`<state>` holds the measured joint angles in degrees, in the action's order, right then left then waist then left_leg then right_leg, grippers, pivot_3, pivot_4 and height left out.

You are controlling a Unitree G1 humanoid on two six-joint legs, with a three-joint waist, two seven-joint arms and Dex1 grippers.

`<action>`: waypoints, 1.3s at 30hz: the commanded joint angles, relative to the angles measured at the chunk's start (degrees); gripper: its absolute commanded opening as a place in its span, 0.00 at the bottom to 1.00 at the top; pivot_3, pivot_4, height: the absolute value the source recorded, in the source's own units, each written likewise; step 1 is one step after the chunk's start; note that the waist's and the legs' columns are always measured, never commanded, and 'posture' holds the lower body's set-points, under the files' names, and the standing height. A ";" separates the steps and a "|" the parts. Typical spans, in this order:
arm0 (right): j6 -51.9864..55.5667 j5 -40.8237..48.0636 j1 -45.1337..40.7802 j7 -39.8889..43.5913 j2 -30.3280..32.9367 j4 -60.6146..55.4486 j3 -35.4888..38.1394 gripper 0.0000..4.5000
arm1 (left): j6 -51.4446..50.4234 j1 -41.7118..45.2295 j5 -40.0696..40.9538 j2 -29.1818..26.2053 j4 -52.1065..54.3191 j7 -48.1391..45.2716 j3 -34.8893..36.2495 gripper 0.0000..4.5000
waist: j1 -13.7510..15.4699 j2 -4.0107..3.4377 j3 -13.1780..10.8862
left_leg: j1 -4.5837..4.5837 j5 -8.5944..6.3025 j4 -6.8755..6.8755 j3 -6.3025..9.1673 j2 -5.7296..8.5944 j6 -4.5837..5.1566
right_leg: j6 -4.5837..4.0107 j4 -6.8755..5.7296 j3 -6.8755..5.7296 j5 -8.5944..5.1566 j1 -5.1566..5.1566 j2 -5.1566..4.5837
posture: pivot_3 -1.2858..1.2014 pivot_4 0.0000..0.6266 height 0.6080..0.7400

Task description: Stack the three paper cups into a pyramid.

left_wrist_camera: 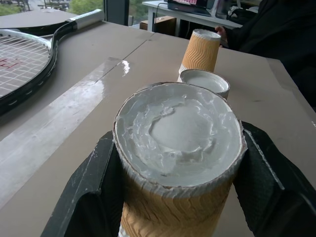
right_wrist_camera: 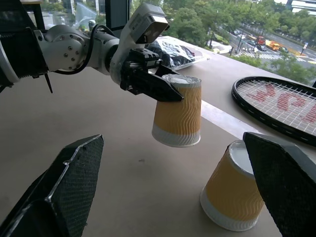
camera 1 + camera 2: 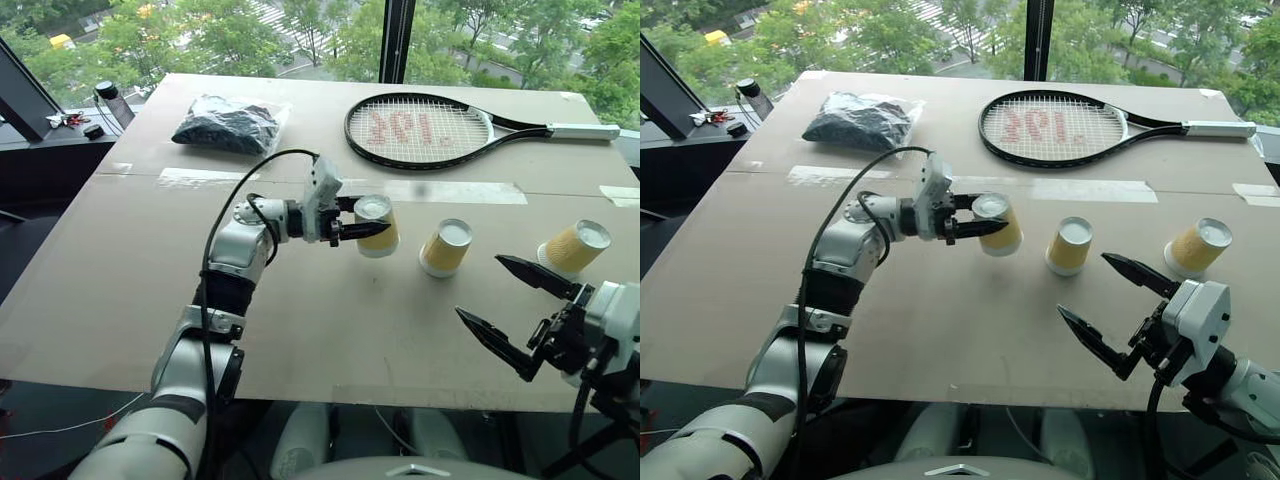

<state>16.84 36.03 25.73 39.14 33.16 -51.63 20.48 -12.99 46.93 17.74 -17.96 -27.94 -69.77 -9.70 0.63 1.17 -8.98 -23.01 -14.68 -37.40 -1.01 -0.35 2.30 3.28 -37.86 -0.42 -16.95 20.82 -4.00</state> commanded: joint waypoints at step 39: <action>-13.22 -7.59 11.21 -0.86 -6.86 7.46 5.39 1.00 | 9.24 1.13 -5.09 4.64 -5.06 -2.60 1.73 0.99 | -0.29 0.02 -0.01 | -0.01 -0.01 -0.03 0.03 0.00 0.02 | 0.06 -0.06 0.05 -0.04 0.00 0.01 | 0.52 0.24 1.00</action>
<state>4.05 29.28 38.18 40.16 26.44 -44.03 24.75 -2.00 48.86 10.55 -11.96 -38.44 -72.46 -9.74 0.34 1.19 -8.99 -23.00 -14.69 -37.42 -0.98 -0.36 2.32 3.34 -37.93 -0.35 -16.99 20.83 -3.99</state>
